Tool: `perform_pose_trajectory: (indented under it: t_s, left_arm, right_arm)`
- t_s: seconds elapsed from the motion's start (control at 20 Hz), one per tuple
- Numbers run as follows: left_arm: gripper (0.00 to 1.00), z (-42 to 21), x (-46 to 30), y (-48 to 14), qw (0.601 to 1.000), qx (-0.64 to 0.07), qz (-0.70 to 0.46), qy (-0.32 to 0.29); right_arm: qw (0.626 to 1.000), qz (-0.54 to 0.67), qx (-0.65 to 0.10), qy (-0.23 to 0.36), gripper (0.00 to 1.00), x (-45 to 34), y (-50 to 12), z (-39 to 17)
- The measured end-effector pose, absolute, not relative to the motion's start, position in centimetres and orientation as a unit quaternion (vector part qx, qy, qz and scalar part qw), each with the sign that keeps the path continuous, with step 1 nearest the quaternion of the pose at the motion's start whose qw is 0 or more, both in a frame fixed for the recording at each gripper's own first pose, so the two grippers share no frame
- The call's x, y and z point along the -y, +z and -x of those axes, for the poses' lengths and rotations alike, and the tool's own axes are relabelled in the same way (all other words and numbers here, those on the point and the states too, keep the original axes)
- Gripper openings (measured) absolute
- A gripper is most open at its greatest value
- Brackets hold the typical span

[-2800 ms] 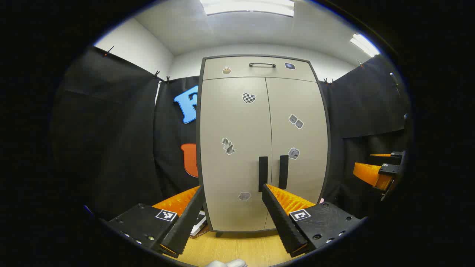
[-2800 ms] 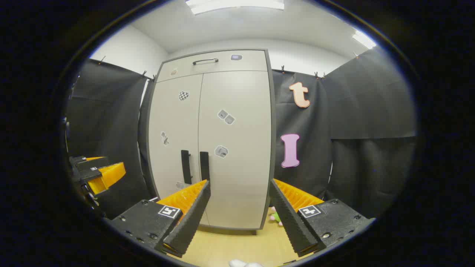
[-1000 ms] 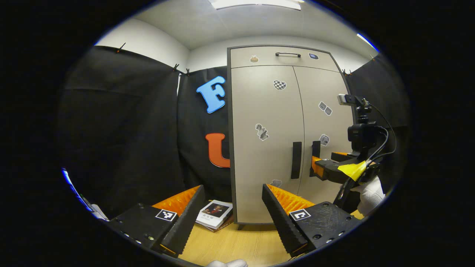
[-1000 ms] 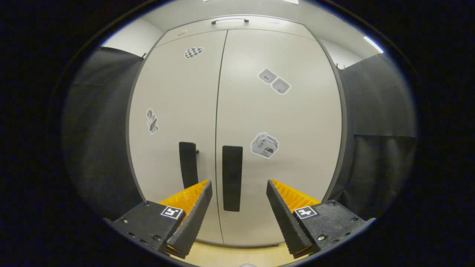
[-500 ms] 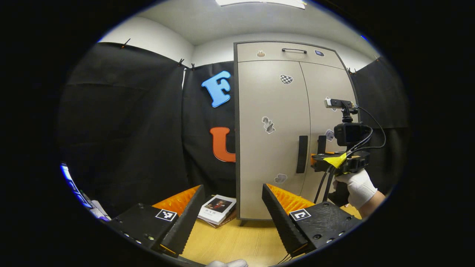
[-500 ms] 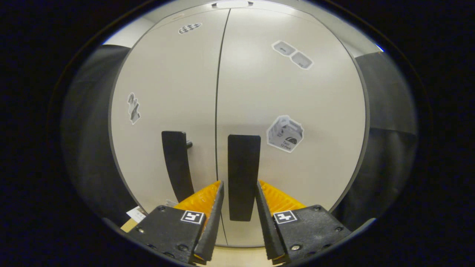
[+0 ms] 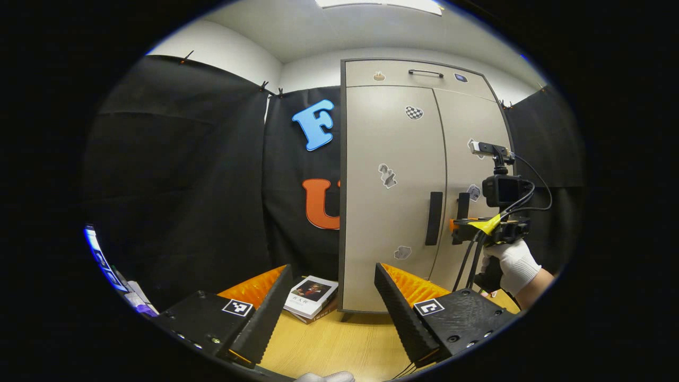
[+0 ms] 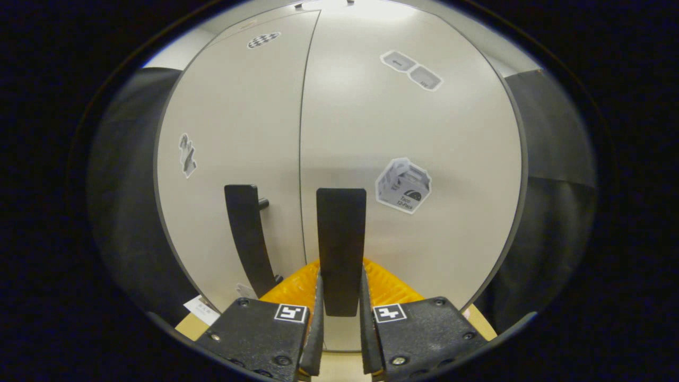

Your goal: Open the right door of the double-door shoe cabinet with the right hand, and open the left door with the left hand.

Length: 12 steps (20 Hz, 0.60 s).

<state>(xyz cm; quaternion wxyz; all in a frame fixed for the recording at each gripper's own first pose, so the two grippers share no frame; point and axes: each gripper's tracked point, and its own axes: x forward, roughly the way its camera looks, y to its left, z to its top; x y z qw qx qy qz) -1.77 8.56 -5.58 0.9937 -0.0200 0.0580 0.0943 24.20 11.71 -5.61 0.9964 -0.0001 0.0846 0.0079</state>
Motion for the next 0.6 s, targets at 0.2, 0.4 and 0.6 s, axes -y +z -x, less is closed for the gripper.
perform_pose_trajectory:
  t_s: [0.2,0.4,0.6]
  left_arm:
    - [0.94,1.8,-8.3,-5.4,0.994,-0.055,0.020,0.087]
    - [0.95,1.7,-8.0,-5.2,0.996,-0.053,0.017,0.069]
    - [0.95,1.5,-7.3,-4.8,0.998,-0.050,0.013,0.042]
  right_arm:
    - [0.996,-0.007,-0.082,0.021,0.29,-10.8,-5.7,-21.0]
    - [0.997,-0.010,-0.078,0.027,0.28,-9.5,-5.8,-17.6]
    - [0.997,-0.017,-0.075,0.026,0.26,-7.8,-5.9,-14.4]
